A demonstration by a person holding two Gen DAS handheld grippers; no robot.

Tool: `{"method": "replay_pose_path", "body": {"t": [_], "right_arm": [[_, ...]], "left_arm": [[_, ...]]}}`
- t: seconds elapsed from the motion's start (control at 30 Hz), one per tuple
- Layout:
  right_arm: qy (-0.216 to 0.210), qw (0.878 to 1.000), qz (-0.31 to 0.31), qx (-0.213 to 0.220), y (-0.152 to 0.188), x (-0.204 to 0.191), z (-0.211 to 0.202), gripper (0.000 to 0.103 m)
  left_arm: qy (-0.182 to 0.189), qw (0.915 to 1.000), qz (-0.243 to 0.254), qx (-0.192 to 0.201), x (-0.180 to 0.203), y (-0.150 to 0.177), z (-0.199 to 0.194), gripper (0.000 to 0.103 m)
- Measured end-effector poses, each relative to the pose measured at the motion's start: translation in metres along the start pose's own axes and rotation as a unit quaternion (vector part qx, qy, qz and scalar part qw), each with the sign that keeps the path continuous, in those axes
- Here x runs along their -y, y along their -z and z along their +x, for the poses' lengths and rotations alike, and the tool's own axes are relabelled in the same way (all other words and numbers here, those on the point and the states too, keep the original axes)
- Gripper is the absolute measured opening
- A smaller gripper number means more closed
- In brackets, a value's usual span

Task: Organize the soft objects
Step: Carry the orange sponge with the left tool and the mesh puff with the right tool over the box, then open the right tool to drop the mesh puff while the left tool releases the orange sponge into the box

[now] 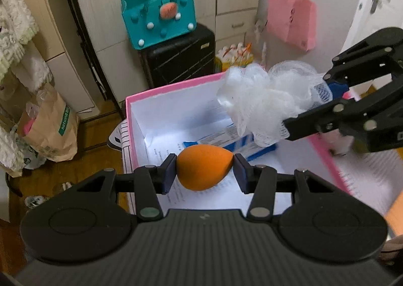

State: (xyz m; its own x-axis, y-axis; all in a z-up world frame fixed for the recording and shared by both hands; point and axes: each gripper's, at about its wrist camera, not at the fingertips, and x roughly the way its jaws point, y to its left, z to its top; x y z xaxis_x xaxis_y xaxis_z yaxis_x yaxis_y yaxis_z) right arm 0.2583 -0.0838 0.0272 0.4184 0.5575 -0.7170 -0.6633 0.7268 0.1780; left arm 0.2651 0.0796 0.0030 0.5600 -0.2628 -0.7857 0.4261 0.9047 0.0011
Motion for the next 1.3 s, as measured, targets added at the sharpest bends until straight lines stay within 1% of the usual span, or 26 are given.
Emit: {"method": "replay_pose_path", "body": {"t": [0.1, 0.17, 0.27, 0.3, 0.37, 0.43, 0.6, 0.7, 0.77, 0.8, 0.87, 1.0, 1.03, 1.07, 1.17, 1.3], "right_arm": [[0.019, 0.999, 0.008, -0.028, 0.001, 0.017, 0.029, 0.021], [0.035, 0.999, 0.003, -0.039, 0.001, 0.025, 0.042, 0.021], [0.043, 0.998, -0.011, -0.054, -0.001, 0.033, 0.056, 0.021], [0.045, 0.997, -0.025, -0.059, -0.001, 0.032, 0.060, 0.021], [0.051, 0.995, -0.047, -0.065, -0.002, 0.030, 0.065, 0.021], [0.049, 0.994, -0.064, -0.071, -0.001, 0.028, 0.070, 0.021], [0.046, 0.992, -0.076, -0.092, 0.001, 0.031, 0.084, 0.023], [0.041, 0.990, -0.086, -0.102, 0.003, 0.029, 0.092, 0.027], [0.045, 0.989, -0.095, -0.107, 0.005, 0.026, 0.097, 0.029], [0.049, 0.988, -0.099, -0.107, 0.006, 0.025, 0.098, 0.029], [0.059, 0.987, -0.105, -0.103, 0.008, 0.021, 0.098, 0.033], [0.071, 0.988, -0.106, -0.086, 0.011, 0.016, 0.089, 0.038], [0.074, 0.988, -0.104, -0.081, 0.012, 0.015, 0.085, 0.044], [0.078, 0.989, -0.102, -0.076, 0.012, 0.014, 0.081, 0.048], [0.080, 0.990, -0.099, -0.060, 0.013, 0.012, 0.067, 0.048], [0.068, 0.993, -0.084, -0.040, 0.016, 0.008, 0.043, 0.048]], "left_arm": [[-0.016, 0.9996, 0.018, -0.014, -0.002, -0.004, 0.027, 0.047], [-0.027, 0.9991, 0.025, -0.022, -0.004, -0.008, 0.043, 0.048], [-0.036, 0.9981, 0.033, -0.039, -0.008, -0.015, 0.059, 0.048], [-0.040, 0.9975, 0.038, -0.044, -0.009, -0.018, 0.064, 0.048], [-0.047, 0.9965, 0.046, -0.051, -0.009, -0.023, 0.071, 0.048], [-0.046, 0.9958, 0.055, -0.058, -0.008, -0.025, 0.076, 0.048], [-0.041, 0.9954, 0.058, -0.064, -0.008, -0.026, 0.082, 0.050], [-0.050, 0.9940, 0.073, -0.064, -0.003, -0.025, 0.085, 0.051], [-0.053, 0.9937, 0.075, -0.064, -0.002, -0.024, 0.085, 0.055], [-0.051, 0.9940, 0.072, -0.064, -0.002, -0.025, 0.086, 0.056], [-0.047, 0.9949, 0.065, -0.061, -0.003, -0.025, 0.084, 0.058], [-0.056, 0.9958, 0.059, -0.042, -0.004, -0.024, 0.073, 0.063], [-0.057, 0.9960, 0.058, -0.037, -0.004, -0.024, 0.068, 0.064], [-0.056, 0.9963, 0.056, -0.033, -0.004, -0.024, 0.064, 0.065], [-0.050, 0.9972, 0.050, -0.023, -0.003, -0.022, 0.048, 0.070], [-0.052, 0.9973, 0.048, -0.019, 0.000, -0.018, 0.027, 0.070]]}}
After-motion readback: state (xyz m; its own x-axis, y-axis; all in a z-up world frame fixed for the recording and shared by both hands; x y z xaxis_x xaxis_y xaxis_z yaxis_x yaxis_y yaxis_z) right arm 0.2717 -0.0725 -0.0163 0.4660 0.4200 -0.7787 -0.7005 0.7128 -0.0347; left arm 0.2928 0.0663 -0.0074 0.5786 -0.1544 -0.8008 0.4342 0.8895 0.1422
